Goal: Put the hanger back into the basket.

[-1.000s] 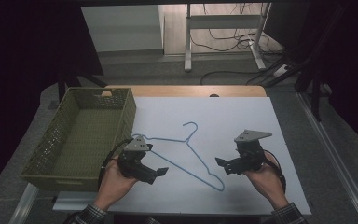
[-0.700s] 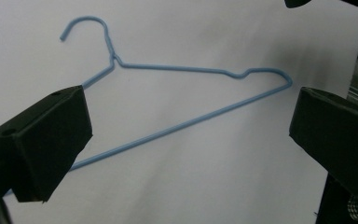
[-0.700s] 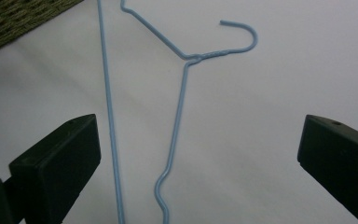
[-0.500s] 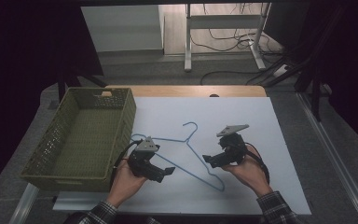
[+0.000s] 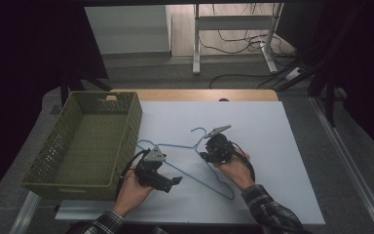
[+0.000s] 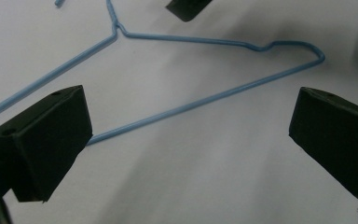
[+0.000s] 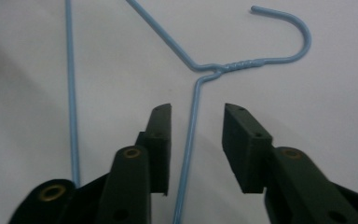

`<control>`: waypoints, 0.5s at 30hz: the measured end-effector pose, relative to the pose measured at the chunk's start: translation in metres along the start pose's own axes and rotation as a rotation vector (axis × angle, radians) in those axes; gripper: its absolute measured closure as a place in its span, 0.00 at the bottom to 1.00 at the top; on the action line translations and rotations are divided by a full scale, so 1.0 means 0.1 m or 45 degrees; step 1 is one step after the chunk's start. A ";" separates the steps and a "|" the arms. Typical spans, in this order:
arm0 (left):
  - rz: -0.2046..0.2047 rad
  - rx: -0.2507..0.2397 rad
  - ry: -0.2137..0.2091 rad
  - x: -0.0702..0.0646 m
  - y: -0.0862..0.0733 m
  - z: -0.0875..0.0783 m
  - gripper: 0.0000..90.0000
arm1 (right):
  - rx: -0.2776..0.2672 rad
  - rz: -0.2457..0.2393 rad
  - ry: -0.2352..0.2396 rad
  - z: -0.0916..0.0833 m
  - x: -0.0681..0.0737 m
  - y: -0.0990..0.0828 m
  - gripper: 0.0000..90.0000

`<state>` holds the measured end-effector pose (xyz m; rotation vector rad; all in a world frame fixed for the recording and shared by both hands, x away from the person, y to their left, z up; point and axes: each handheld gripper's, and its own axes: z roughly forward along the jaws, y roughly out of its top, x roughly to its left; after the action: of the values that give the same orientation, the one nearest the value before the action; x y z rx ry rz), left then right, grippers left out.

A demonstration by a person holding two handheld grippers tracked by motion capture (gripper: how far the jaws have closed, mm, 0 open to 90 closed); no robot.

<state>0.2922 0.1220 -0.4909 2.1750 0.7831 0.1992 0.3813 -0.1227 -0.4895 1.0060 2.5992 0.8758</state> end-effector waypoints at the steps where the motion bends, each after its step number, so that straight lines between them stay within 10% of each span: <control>1: 0.000 0.000 0.000 0.00 0.00 0.00 0.00 | 0.002 0.006 -0.002 0.04 0.00 0.01 0.75; 15: -0.011 0.029 0.026 0.07 -0.02 0.03 0.00 | 0.040 0.068 0.009 0.36 -0.04 0.04 0.87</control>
<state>0.2978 0.1252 -0.4956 2.1942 0.8095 0.2089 0.4010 -0.1069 -0.5160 1.0873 2.6109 0.8546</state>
